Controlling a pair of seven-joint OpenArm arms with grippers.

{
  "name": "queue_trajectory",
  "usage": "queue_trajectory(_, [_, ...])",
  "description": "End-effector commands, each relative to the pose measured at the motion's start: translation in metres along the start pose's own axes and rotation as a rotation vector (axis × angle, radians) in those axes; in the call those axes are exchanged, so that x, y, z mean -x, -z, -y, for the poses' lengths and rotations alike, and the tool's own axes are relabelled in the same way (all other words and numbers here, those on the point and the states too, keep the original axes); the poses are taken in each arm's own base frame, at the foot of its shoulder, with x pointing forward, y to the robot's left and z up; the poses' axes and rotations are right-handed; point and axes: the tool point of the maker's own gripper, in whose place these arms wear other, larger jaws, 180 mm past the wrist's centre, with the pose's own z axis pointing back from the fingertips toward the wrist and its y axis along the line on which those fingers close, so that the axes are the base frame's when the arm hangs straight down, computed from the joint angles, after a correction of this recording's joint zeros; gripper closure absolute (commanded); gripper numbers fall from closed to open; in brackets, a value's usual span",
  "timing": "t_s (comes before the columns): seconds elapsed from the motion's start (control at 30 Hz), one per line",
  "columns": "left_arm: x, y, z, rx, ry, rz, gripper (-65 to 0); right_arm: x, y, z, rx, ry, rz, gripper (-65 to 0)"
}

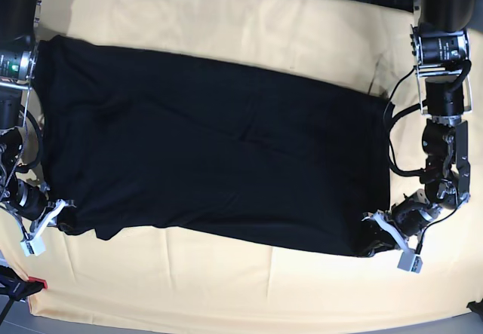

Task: Fold the T-shirt properly
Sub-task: 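Grasp the side edge with both grippers and fold it over the shirt, then tuck the sleeve under with the right gripper, holding the fold with left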

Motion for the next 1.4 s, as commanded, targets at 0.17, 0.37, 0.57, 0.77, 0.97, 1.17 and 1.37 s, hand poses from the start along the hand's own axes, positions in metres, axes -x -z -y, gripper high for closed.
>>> queue_trajectory(0.17, [-0.013, -0.009, 0.027, 0.176, 0.001, -0.007, 0.0, -0.018, -0.014, 0.005, -0.004, -0.007, -0.004, 0.0])
queue_trajectory(0.37, [0.014, -0.030, 0.029, 0.232, -0.114, -0.076, 0.0, 0.004, -0.042, 0.006, -0.018, -0.036, -0.067, 0.0])
queue_trajectory(0.57, [0.018, -0.051, 0.019, 0.239, -0.159, -0.090, 0.0, 0.016, -0.067, -0.003, -0.035, -0.124, -0.102, 0.0])
queue_trajectory(0.77, [0.042, -0.072, 0.038, 0.358, -0.228, -0.233, 0.0, 0.042, -0.082, -0.004, -0.032, -0.173, -0.196, 0.0])
queue_trajectory(0.97, [0.059, -0.086, 0.041, 0.389, -0.208, -0.357, 0.0, 0.057, -0.089, -0.003, -0.041, -0.158, -0.286, 0.0])
queue_trajectory(1.17, [0.066, -0.091, 0.040, 0.388, -0.204, -0.394, 0.0, 0.066, -0.092, -0.001, -0.035, -0.161, -0.336, 0.0])
queue_trajectory(1.37, [0.086, -0.096, 0.044, 0.390, -0.236, -0.427, 0.0, 0.067, -0.092, -0.001, -0.032, -0.163, -0.338, 0.0])
